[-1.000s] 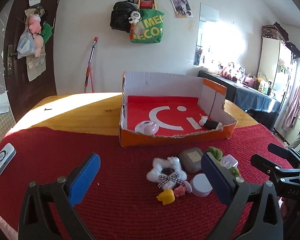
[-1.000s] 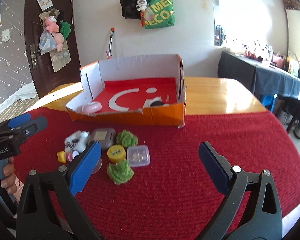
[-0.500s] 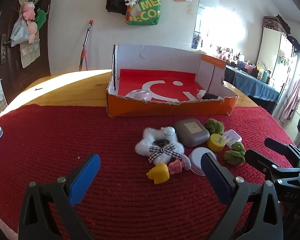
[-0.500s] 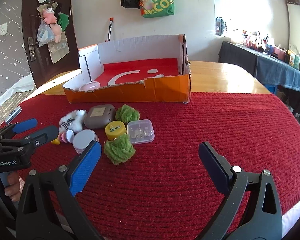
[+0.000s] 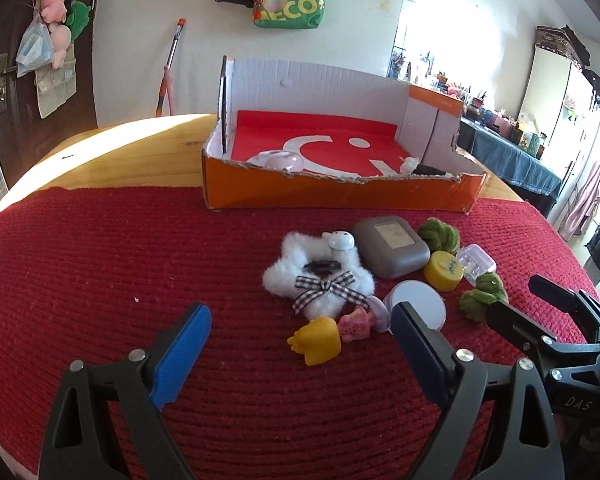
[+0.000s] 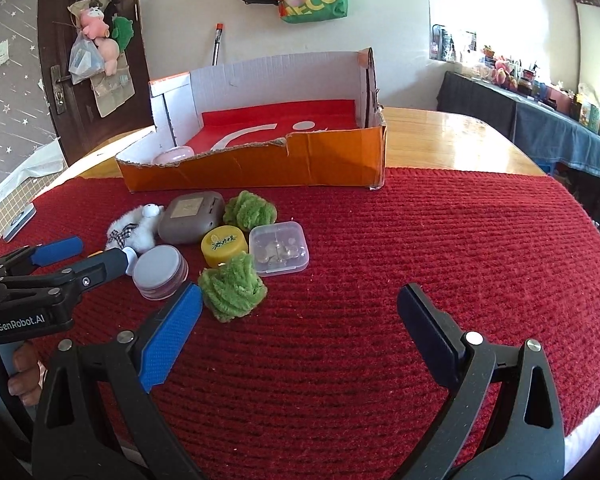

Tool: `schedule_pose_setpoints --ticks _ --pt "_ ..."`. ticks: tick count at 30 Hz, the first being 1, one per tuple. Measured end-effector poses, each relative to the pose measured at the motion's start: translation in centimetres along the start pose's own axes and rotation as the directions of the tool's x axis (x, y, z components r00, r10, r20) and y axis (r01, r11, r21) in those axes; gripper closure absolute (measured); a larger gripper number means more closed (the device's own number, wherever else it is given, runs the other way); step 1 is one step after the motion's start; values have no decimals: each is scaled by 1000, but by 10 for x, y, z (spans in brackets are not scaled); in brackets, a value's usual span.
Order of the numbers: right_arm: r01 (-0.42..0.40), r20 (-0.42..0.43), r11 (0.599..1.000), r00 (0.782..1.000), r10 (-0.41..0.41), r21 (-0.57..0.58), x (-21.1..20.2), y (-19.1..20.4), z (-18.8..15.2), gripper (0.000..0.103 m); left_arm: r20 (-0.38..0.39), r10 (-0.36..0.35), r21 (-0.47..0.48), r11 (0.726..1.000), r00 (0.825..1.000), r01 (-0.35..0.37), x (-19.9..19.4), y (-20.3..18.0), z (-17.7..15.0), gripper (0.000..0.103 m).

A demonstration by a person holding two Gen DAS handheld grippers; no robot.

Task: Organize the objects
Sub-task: 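Grasp the yellow figurine with the left tool while the right tool grasps a green fuzzy ball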

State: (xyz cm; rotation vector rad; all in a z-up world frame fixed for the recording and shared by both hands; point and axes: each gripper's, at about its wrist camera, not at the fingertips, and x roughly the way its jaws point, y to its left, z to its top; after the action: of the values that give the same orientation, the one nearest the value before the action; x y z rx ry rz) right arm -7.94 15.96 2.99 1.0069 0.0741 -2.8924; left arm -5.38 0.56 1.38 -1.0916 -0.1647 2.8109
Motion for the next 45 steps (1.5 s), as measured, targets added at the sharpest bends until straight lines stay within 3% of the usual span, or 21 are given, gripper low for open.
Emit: schedule_pose_setpoints --ticks 13,19,21,26,29,32,36,40,45 --pt "-38 3 999 999 39 -22 5 7 0 23 2 -17 18 1000 1000 17 0 -4 -4 22" --pt "-59 5 998 998 60 -29 5 10 -1 34 2 -41 14 999 999 41 -2 -4 -3 37" --pt "-67 3 997 998 67 -29 5 11 -1 34 -6 -60 15 998 998 60 -4 -5 -3 43" --pt "-76 5 997 997 77 -21 3 9 -1 34 -29 -124 44 991 992 125 -18 -13 -8 44" --pt "-80 6 997 997 80 -15 1 8 -1 34 -12 -122 68 990 993 122 -25 -15 -8 44" --pt "-83 5 996 996 83 -9 1 7 -2 34 -8 -95 33 995 995 96 -22 -3 -3 44" --pt "-82 2 997 997 82 -14 1 7 -3 34 -48 -166 -12 986 985 165 -12 9 -1 44" --pt "-84 3 996 996 84 -15 -1 7 -4 34 -49 -201 48 978 978 203 -16 -2 -5 58" --pt "-83 7 996 996 83 -20 -3 8 -5 34 -48 -195 95 975 980 199 -16 -11 -8 59"
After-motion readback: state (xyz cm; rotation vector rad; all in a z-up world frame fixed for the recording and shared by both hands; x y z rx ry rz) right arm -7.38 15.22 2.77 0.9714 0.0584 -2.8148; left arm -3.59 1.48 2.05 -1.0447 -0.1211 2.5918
